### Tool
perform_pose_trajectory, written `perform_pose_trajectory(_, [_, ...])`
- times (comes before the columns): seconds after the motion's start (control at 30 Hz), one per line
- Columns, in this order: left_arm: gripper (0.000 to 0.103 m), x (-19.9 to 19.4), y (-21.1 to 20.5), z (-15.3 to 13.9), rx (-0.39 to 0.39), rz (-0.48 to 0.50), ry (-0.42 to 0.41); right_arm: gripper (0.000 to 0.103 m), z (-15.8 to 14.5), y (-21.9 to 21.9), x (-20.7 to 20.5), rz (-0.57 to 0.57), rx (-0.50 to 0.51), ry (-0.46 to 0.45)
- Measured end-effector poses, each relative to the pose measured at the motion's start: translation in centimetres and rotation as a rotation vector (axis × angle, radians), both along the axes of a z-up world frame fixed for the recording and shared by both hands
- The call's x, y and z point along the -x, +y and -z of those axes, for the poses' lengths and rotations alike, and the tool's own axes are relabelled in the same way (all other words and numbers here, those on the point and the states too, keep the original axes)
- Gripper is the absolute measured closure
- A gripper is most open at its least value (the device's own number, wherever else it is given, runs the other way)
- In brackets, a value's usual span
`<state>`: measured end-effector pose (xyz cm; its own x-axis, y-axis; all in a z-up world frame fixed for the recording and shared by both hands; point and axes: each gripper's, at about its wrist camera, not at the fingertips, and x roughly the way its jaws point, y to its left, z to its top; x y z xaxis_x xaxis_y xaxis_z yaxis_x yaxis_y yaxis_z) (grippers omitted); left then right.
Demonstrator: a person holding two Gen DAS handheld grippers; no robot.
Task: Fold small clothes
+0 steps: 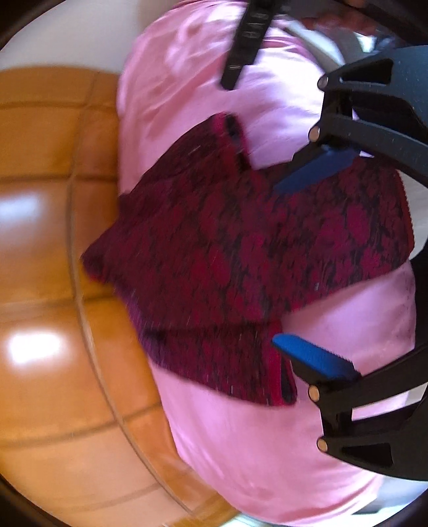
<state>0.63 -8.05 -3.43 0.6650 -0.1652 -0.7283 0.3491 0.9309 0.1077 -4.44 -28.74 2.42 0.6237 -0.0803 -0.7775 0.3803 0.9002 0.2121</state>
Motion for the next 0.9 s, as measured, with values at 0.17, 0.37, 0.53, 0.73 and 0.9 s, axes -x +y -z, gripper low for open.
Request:
perform_pose_trajectory(0.17, [0.022, -0.2, -2.0, 1.7, -0.044, 0.087, 0.041, 0.002, -0.1, -1.0, -0.2, 0.023, 0.007, -0.001])
perform_pose_trajectory(0.37, [0.041, -0.4, -3.4, 3.2, -0.093, 0.125, 0.057, 0.002, 0.2, -1.0, -0.7, 0.016, 0.007, 0.015])
perform_pose_trajectory(0.53, [0.094, -0.8, -2.2, 2.5, -0.031, 0.108, 0.048, 0.002, 0.0, -0.3, -1.0, -0.028, 0.009, 0.003])
perform_pose_trajectory(0.73, [0.103, 0.0, 1.9, -0.7, 0.159, 0.098, 0.014, 0.005, -1.1, 0.7, -2.6, -0.105, -0.024, -0.052])
perform_pose_trajectory(0.9, [0.103, -0.9, 5.6, -2.6, 0.226, 0.026, -0.01, 0.019, -1.7, 2.0, -5.6, -0.197, -0.054, -0.069])
